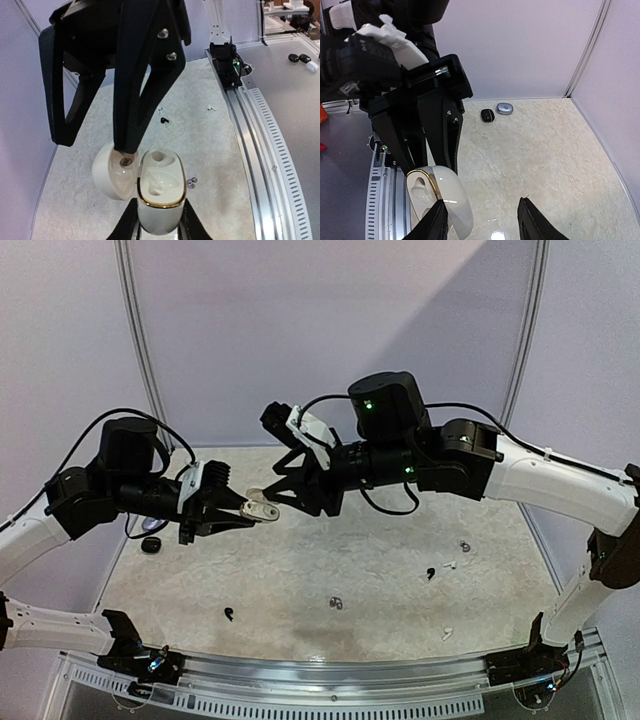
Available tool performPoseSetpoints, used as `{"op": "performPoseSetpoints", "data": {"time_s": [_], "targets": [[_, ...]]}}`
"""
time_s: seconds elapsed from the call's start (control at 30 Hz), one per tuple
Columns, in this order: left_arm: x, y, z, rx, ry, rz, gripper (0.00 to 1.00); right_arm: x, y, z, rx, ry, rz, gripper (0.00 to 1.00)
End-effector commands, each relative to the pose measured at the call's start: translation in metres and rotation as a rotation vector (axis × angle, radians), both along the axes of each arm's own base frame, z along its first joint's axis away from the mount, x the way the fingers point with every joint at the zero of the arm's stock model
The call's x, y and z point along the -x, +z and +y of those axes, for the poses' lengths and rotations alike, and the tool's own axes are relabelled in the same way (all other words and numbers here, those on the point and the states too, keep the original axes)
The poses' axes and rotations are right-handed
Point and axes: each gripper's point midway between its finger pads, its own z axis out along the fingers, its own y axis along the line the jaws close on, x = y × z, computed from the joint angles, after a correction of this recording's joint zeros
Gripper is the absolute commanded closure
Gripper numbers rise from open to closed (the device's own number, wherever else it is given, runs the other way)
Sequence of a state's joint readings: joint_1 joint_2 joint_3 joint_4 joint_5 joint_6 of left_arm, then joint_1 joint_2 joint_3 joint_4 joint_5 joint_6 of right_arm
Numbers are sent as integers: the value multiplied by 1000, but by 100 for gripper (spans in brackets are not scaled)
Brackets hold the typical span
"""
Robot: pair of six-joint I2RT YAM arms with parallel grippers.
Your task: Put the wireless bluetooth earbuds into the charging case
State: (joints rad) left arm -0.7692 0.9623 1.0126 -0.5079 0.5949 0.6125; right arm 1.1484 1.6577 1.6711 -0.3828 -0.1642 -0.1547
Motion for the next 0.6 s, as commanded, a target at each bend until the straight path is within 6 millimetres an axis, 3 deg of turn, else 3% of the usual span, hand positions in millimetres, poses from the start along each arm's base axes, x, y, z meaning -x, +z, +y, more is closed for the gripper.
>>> {"op": "performPoseSetpoints", "data": {"time_s": [0.0, 0.17, 0.37, 0.47, 0.5, 0.57], "targets": [[5, 0, -8, 105, 50, 206, 100, -17, 5, -1, -14, -41, 20, 51], [-14, -10, -12, 199, 155, 328, 100, -10, 22, -2, -43, 6, 39, 43], [-28, -17, -17, 257, 194, 362, 100, -28, 65, -16, -136, -40, 57, 34], [-35, -12, -19, 293, 205, 344, 100, -58, 78, -35, -167, -176, 117, 30], [-38, -12, -19, 301, 217, 338, 100, -74, 75, -46, -162, -266, 150, 29], [-46, -10, -16, 323, 262, 322, 100, -111, 47, -83, -104, -548, 258, 27]]}}
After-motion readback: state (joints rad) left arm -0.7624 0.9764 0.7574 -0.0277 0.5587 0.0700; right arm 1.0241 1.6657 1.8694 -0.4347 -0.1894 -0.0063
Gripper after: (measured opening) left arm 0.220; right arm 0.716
